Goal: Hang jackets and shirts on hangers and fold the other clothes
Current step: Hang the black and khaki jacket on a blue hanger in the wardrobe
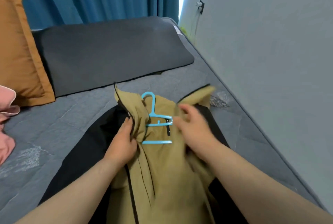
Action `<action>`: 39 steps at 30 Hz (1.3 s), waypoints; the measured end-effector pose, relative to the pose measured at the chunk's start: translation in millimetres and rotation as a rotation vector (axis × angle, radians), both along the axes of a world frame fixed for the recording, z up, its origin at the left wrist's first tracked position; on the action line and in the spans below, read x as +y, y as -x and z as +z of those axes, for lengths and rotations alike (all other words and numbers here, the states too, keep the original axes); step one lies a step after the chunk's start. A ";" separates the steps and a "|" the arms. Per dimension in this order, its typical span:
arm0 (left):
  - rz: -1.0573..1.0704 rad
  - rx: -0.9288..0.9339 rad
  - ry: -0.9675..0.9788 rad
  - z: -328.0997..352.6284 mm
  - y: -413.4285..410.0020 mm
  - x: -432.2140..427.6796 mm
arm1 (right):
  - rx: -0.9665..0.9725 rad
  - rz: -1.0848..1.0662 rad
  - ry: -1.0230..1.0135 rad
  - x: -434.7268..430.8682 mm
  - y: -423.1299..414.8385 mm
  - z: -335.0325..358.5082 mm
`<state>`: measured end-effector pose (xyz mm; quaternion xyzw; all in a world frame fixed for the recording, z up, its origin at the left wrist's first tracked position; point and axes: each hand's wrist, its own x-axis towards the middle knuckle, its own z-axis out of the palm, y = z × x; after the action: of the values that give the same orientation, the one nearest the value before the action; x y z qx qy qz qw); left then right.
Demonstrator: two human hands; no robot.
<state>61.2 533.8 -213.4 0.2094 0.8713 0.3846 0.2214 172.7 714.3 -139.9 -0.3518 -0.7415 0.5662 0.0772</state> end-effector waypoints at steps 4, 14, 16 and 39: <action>0.007 -0.048 -0.122 21.3 -5.0 -2.7 | -0.356 0.435 -0.019 -44.7 -8.2 -49.3; 0.183 -0.069 0.186 24.0 -215.0 -124.7 | -0.140 0.591 -0.616 -141.7 -153.1 -28.9; 0.192 -0.279 0.269 30.0 -254.4 -136.2 | -0.237 0.777 -0.460 -152.0 -171.7 -27.3; 0.200 -0.412 0.375 25.4 -332.0 -142.5 | -0.406 -0.319 0.599 -156.6 -222.8 -13.9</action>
<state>393.2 391.3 -188.0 -0.0047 0.8802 0.2713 0.3895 395.6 557.7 -153.7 -0.5743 -0.4798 0.6572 -0.0900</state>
